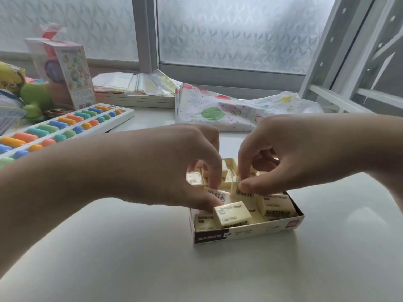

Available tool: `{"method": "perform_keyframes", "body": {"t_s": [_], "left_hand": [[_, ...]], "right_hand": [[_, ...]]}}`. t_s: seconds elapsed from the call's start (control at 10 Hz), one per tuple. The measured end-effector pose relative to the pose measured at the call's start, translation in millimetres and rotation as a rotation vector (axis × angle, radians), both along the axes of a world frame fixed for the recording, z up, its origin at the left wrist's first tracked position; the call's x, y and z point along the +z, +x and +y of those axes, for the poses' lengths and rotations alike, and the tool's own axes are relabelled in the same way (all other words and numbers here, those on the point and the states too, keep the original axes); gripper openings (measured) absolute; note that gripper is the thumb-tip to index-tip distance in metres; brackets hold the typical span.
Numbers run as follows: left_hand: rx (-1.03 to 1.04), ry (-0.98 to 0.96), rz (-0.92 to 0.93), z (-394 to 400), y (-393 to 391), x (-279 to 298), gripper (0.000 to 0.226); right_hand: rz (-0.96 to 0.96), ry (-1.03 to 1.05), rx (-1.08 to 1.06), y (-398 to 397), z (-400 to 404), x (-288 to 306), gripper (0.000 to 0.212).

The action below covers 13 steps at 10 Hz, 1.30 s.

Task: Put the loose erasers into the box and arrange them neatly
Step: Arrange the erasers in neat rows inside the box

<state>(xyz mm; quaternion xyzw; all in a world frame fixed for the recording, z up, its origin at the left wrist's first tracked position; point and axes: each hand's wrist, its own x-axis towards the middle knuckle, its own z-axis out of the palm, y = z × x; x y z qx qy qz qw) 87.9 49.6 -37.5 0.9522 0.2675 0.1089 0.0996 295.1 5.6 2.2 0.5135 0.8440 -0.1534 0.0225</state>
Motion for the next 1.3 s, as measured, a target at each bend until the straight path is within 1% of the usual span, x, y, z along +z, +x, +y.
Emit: {"method": "perform_keyframes", "body": {"t_s": [0.1,0.2,0.3,0.4,0.5,0.6,0.7,0.8,0.9,1.0,1.1,1.2,1.3], "left_hand": [[-0.022,0.037,-0.065,-3,-1,1,0.031],[-0.002,0.033,-0.148,-8,-1,5,0.028],[-0.017,-0.019,-0.322,-10,-2,11,0.026],[-0.006,-0.043,-0.443,-10,-1,12,0.033],[0.067,0.028,-0.448,-10,2,12,0.044],[-0.002,0.067,-0.501,-10,5,17,0.037],[-0.02,0.149,-0.5,-15,6,21,0.03],[0.013,0.213,-0.48,-15,6,21,0.03],[0.095,0.07,-0.413,-1,13,17,0.02],[0.011,0.176,-0.373,1,7,14,0.034],[-0.029,0.196,-0.336,-5,-7,6,0.043],[0.023,0.101,-0.379,-4,-3,10,0.034],[0.067,-0.093,-0.489,-2,-3,11,0.031]], "right_hand": [[-0.004,0.006,0.005,2,0,2,0.031],[0.065,0.022,0.028,5,-1,5,0.031],[0.145,0.015,0.078,8,-3,11,0.035],[0.232,0.004,0.099,5,-4,12,0.038],[0.291,0.046,0.093,3,0,9,0.04],[0.369,0.113,0.082,2,3,8,0.028],[0.416,0.151,0.096,3,4,7,0.025],[0.397,0.184,0.094,3,5,5,0.032],[0.375,0.206,0.112,3,5,2,0.03],[0.318,0.257,0.104,4,6,2,0.029],[0.211,0.329,0.057,6,6,3,0.033],[0.168,0.383,0.029,6,4,5,0.034],[0.162,0.395,0.051,4,2,3,0.037]]}}
